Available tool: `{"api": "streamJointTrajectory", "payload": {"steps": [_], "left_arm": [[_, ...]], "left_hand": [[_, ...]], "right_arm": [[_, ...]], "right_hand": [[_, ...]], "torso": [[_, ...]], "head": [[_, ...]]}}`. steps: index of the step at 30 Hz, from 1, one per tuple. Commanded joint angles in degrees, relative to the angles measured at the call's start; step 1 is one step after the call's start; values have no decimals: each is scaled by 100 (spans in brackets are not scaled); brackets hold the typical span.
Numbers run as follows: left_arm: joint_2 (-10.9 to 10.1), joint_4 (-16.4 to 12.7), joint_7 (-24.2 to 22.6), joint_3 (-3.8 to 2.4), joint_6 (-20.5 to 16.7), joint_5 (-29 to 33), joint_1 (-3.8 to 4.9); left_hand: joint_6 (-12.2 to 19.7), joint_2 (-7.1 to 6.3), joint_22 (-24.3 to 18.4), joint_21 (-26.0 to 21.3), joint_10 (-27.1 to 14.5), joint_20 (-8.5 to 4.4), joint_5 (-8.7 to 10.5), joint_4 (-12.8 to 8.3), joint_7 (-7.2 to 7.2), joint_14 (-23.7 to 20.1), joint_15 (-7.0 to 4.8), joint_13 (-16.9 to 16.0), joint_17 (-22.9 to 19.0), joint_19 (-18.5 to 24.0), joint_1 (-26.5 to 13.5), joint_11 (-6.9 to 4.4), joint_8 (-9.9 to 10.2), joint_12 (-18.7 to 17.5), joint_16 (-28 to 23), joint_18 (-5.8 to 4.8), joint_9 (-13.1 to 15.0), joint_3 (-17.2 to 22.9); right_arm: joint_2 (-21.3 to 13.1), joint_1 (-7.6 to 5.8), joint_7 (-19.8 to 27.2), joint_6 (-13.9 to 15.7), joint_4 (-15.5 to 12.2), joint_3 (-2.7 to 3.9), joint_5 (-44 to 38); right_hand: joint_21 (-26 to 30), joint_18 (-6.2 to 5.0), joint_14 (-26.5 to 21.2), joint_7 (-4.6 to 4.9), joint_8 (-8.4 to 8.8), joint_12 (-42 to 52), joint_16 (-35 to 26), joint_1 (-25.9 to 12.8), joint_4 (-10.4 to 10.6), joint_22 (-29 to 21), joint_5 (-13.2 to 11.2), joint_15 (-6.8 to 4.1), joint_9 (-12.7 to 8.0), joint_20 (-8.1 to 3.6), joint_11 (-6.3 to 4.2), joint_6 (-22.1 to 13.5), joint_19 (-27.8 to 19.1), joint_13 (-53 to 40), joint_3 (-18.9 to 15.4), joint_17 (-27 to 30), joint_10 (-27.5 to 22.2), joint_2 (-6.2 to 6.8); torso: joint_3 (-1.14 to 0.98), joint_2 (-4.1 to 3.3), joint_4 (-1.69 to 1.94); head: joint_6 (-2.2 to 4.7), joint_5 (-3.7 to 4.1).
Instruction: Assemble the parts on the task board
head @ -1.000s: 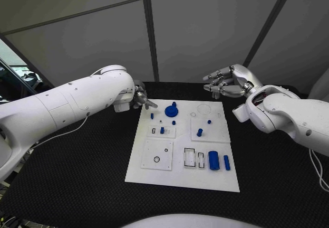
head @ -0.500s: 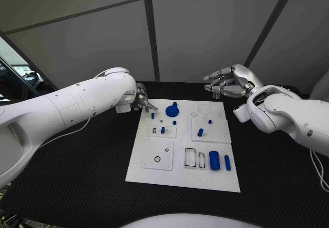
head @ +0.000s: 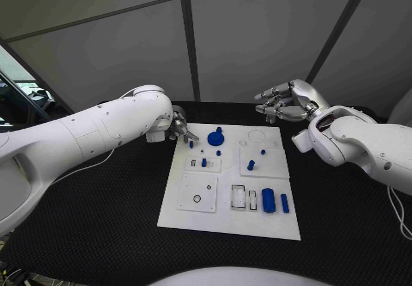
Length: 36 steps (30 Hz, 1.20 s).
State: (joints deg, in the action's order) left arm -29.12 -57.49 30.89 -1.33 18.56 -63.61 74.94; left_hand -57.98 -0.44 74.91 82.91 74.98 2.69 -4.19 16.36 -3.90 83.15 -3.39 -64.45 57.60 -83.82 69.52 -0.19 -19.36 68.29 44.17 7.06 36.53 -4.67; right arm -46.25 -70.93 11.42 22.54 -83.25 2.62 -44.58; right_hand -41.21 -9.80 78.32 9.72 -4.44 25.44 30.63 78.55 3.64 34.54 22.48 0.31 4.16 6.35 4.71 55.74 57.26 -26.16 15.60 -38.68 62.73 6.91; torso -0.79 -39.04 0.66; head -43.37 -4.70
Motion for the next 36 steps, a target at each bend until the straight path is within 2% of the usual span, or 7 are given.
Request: {"api": "streamJointTrajectory", "payload": {"steps": [1, 17, 28, 36], "left_arm": [[16, -8, -60, 3, 162, -38, 2], [46, 3, -78, 11, 145, -38, -9], [73, 27, -100, 15, 199, -38, -16], [84, 37, -94, 50, 259, -38, -19]], "left_hand": [[-41, 47, 814, 31, 51, -3, -28, -5, 4, 28, -21, 0, 7, -285, 8, -2, -33, 23, 24, -511, 15, -22], [-43, 139, 816, 26, 62, -20, -35, -72, 19, 29, -36, 5, 8, -284, 192, -19, -56, 29, 23, -511, 69, 19], [-30, 249, 821, 22, 68, -26, -33, -163, 27, 30, -40, 9, 7, -283, 400, -26, -62, 30, 19, -511, 110, 100], [-30, 252, 824, 25, 71, -26, -32, -169, 28, 30, -40, 6, 8, -285, 411, -26, -62, 34, 21, -512, 112, 103]], "right_arm": [[9, -12, 30, -34, -7, 5, 10], [30, -12, 26, -50, -1, 5, 10], [30, -12, 23, -57, -6, 5, 10], [31, -12, 21, -58, -7, 5, 10]], "right_hand": [[26, -66, 38, 4, -1, -36, -37, -14, 0, -9, 34, -12, 6, 12, -6, -22, 44, 10, 34, -8, -20, 0], [26, -66, 38, 4, -1, -36, -37, -14, 0, -9, 34, -12, 6, 12, -6, -22, 44, 10, 34, -8, -20, 0], [26, -66, 38, 4, -1, -36, -37, -14, 0, -9, 34, -12, 6, 12, -6, -22, 44, 10, 34, -8, -20, 0], [26, -66, 38, 4, -1, -36, -37, -14, 0, -9, 34, -12, 6, 12, -6, -22, 44, 10, 34, -8, -20, 0]], "torso": [[-1, -1, 0], [1, -1, 1], [-1, 0, -3], [1, 1, 0]], "head": [[0, 3], [-8, 4], [-38, 7], [-50, 17]]}}
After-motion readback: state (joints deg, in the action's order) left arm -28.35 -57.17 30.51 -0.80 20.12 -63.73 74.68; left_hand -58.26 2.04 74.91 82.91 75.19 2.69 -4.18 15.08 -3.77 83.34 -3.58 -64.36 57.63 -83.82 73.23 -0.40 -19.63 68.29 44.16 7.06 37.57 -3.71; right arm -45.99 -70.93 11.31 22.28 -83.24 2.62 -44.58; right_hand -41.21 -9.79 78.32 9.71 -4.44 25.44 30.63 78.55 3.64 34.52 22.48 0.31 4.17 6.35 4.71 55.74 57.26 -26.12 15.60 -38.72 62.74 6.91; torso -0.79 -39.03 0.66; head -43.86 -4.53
